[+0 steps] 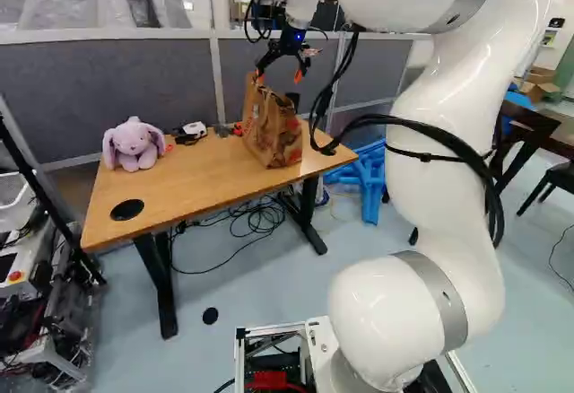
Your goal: Pick up the bag on the ground and place it on the table
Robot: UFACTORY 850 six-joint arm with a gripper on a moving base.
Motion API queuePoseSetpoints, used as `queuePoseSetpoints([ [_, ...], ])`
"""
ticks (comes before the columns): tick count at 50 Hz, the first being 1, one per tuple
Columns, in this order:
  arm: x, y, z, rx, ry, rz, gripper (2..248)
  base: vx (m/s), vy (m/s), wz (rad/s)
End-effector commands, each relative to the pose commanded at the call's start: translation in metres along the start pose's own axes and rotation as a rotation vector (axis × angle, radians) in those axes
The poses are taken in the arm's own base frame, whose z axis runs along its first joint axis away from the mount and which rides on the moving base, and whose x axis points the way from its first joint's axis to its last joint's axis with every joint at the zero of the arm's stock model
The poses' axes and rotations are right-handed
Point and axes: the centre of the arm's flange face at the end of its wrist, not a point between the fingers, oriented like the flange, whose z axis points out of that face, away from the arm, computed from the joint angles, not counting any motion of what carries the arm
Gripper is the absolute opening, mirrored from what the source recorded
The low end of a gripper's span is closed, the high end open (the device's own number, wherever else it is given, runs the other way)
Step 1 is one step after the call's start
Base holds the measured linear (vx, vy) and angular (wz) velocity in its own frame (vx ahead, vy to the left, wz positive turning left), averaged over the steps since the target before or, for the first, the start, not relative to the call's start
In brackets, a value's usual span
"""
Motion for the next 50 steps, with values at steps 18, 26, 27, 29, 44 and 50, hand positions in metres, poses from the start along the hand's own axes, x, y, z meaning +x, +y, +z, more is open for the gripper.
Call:
queuePoseSetpoints([
  [18,0.0,0.0,0.0,0.0,0.0,0.0,247,-0.221,-0.002,0.02],
  [26,0.0,0.0,0.0,0.0,0.0,0.0,247,-0.115,0.0,0.014],
  [27,0.0,0.0,0.0,0.0,0.0,0.0,247,-0.03,-0.007,-0.01],
  [29,0.0,0.0,0.0,0.0,0.0,0.0,247,0.0,0.0,0.0],
  [44,0.0,0.0,0.0,0.0,0.0,0.0,247,0.008,0.001,-0.001],
  [50,0.0,0.0,0.0,0.0,0.0,0.0,247,0.0,0.0,0.0],
])
